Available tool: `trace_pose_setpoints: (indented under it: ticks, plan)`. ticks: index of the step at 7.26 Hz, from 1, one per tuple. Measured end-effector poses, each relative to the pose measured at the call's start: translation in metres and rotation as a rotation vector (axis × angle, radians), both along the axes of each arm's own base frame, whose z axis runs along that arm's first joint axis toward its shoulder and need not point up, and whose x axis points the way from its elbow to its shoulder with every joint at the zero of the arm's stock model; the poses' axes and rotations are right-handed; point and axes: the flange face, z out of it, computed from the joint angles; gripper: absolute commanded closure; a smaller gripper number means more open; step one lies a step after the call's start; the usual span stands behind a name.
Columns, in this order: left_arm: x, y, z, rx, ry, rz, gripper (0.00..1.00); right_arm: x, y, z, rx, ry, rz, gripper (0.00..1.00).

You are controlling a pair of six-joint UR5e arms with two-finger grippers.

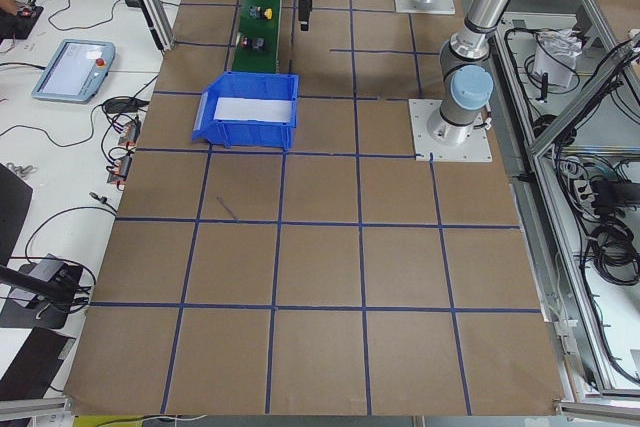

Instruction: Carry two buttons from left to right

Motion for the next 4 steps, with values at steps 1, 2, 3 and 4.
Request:
trace_pose_setpoints:
  ticks: [1, 2, 3, 4]
  plan:
    - [-0.0006, -0.0002, -0.0002, -0.001, 0.001, -0.001, 0.00, -0.0006, -0.0006, -0.0029, 0.004, -0.001, -0.001, 0.00]
    - [-0.0007, -0.0002, -0.0002, -0.001, 0.001, -0.001, 0.00, -0.0010, -0.0006, -0.0046, 0.007, -0.002, -0.001, 0.00]
    - [-0.0007, -0.0001, -0.0001, -0.001, 0.001, -0.001, 0.00, -0.0012, -0.0007, -0.0049, 0.007, -0.002, -0.002, 0.00]
    - [-0.0006, 0.0001, 0.0001, -0.001, 0.001, -0.001, 0.00, -0.0014, -0.0009, -0.0054, 0.008, -0.002, -0.003, 0.00]
